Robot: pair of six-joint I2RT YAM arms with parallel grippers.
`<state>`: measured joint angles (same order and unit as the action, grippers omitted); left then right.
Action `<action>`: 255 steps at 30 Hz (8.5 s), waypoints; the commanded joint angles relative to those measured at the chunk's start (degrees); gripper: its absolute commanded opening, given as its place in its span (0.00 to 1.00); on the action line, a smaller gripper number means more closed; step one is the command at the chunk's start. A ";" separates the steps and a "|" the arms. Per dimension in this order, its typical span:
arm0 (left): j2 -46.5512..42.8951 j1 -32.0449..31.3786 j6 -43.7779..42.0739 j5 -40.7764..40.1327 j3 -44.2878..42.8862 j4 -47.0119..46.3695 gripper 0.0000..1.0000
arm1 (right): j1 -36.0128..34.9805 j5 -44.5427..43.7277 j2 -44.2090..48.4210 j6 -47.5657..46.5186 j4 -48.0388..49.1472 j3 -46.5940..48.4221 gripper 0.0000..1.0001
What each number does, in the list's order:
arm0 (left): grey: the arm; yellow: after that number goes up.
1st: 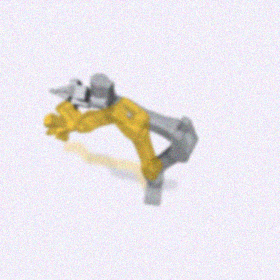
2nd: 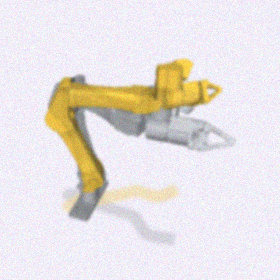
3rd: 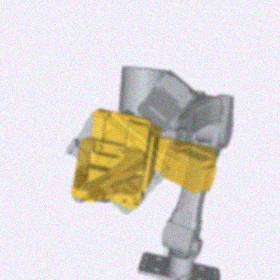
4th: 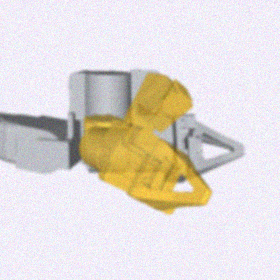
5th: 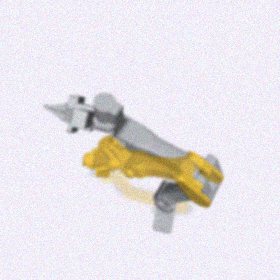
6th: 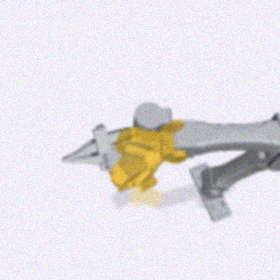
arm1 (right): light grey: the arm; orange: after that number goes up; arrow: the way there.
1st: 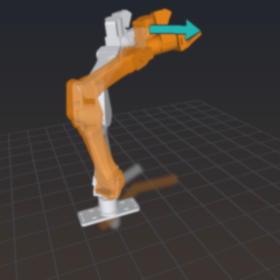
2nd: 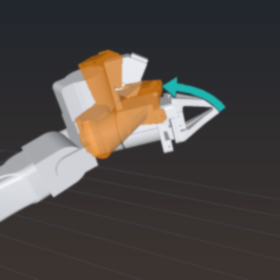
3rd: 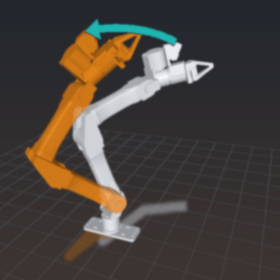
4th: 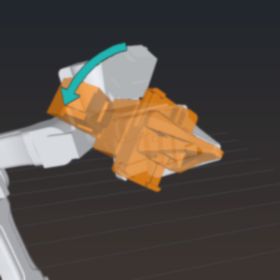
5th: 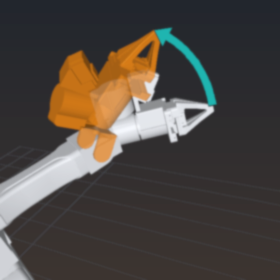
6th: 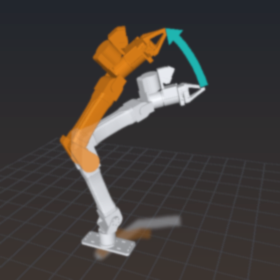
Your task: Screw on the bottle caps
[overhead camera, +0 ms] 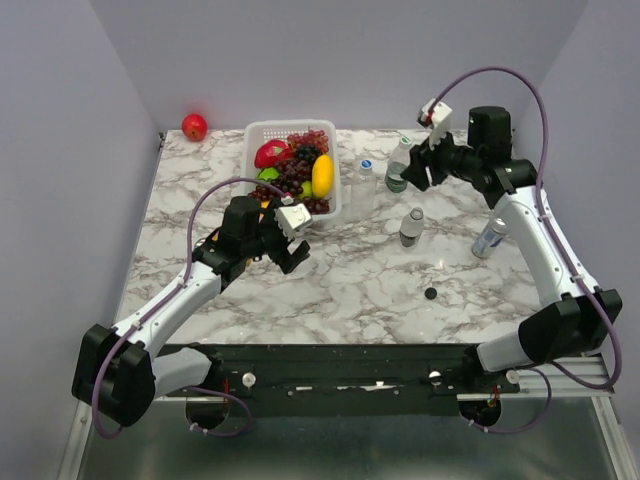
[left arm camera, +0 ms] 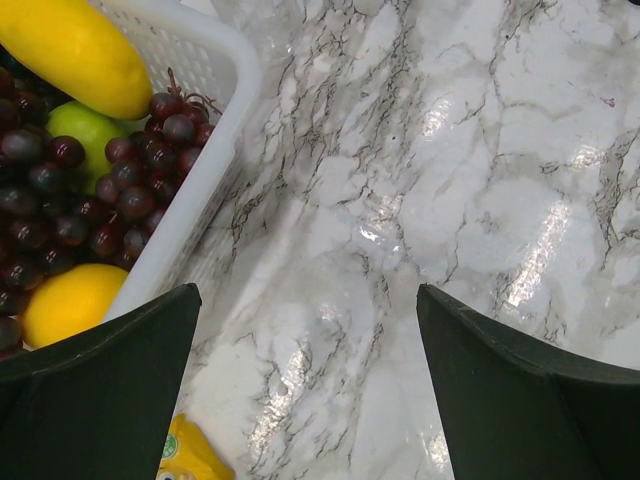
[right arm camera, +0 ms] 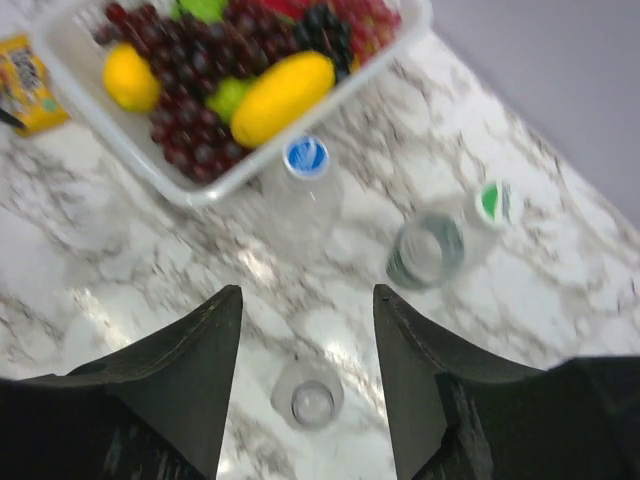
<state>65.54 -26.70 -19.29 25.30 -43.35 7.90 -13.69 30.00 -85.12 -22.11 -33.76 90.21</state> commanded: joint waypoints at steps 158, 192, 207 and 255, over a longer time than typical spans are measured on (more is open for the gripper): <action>2.74 -12.41 -9.01 16.88 8.90 -7.55 0.00 | -1.94 12.53 20.00 -37.93 -24.86 -24.16 0.27; -0.06 -12.94 -2.25 18.03 17.87 -30.14 0.00 | -37.10 -2.49 0.75 -38.89 -28.38 0.93 0.29; -0.85 -12.94 -1.01 17.24 17.78 -30.66 0.00 | -39.66 -6.09 0.75 -37.75 -28.29 -0.92 0.29; -2.78 -12.15 10.50 8.19 22.26 -36.99 0.00 | -39.74 -17.43 -15.51 -5.22 -35.50 18.50 0.52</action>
<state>64.25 -38.74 -10.22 33.43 -20.84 -24.82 -52.95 15.53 -99.24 -28.42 -67.61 105.47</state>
